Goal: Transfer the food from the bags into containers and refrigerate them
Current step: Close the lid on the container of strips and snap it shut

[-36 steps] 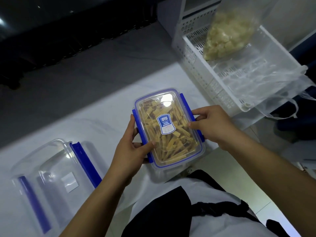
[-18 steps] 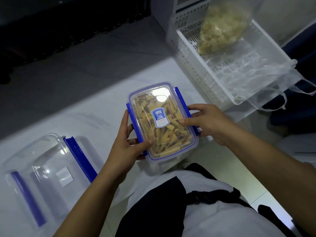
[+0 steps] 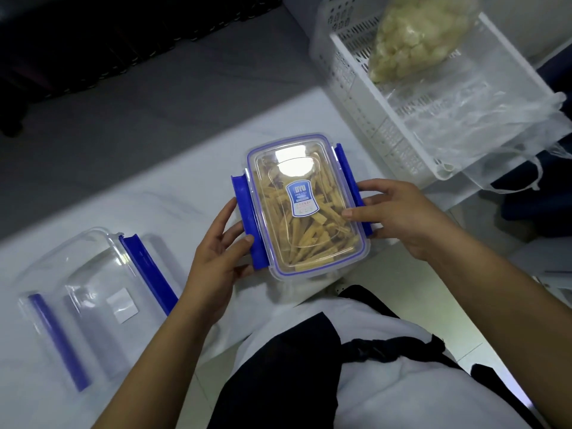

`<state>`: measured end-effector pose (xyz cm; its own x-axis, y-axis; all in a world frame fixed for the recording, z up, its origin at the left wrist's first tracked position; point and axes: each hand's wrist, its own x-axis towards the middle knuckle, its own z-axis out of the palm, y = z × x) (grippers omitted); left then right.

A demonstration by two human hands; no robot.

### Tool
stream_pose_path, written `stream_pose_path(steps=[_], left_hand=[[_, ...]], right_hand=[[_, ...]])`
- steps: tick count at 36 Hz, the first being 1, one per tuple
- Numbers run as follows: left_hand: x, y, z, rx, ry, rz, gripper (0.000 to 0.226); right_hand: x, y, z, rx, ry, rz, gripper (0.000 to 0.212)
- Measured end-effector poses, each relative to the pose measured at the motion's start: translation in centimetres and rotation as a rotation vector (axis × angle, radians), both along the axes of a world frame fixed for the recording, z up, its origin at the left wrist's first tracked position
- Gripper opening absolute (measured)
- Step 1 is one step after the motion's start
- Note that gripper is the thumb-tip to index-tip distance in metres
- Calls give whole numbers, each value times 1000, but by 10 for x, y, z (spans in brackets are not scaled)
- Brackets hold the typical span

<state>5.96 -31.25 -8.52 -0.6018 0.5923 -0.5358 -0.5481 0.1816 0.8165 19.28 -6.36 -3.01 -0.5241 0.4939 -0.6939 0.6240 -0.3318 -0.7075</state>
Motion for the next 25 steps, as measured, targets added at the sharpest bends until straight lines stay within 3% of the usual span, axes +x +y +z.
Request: stream_pose_path(steps=[6, 13, 20, 25], left_hand=[[7, 5, 1, -33, 52, -116, 99], [13, 5, 4, -84, 87, -123, 70], [28, 10, 14, -186, 217, -77, 79], [29, 11, 17, -220, 231, -73, 72]], right_hand=[[6, -1, 1, -65, -37, 16, 48], [12, -9, -5, -22, 71, -63, 54], [13, -7, -10, -64, 83, -78, 51], [12, -5, -7, -79, 70, -59, 55]])
